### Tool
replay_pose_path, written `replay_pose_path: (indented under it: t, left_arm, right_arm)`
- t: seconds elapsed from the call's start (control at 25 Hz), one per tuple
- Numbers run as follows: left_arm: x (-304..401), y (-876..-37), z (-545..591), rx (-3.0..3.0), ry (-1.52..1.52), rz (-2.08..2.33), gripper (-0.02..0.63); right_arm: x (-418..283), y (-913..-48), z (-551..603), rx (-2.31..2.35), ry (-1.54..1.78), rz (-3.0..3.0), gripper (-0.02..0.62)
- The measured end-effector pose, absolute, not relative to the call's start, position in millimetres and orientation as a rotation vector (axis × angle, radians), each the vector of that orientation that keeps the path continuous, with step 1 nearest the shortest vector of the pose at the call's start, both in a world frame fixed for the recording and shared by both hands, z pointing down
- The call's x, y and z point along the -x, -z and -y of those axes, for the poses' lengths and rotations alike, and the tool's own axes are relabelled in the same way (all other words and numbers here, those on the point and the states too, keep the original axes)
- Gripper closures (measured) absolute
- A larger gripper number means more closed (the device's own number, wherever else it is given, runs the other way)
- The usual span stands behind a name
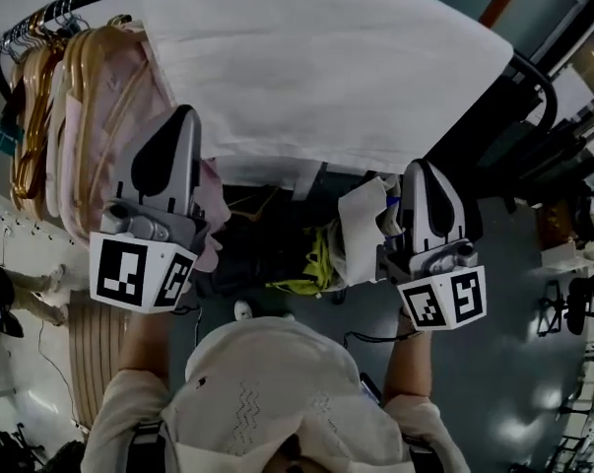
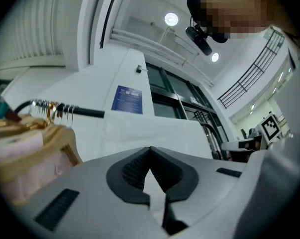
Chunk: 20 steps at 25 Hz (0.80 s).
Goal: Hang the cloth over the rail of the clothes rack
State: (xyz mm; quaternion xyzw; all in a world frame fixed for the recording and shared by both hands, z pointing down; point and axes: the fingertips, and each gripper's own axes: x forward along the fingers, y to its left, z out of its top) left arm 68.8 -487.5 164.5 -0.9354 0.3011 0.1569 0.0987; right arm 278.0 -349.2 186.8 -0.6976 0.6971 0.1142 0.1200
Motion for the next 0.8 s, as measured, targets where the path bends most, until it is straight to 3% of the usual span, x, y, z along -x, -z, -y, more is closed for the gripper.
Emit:
replay_pose_path:
  t: [0.16,0.52,0.8]
  left_arm:
    - [-85,-243,468,2.869,-0.372,-0.864,0.594]
    - [-113,-368,426,3.094,-0.206,-0.790,0.594]
    - [-113,-400,411,3.122,-0.129,-0.811,0.594]
  right_arm:
    - [-250,-256,357,1.995,-0.115,-2.094,0.577]
    - [-216,-367,366,2.224,-0.010,-2.159,0.577]
    - [-192,-404,368,2.201,0.115,-2.219,0.577]
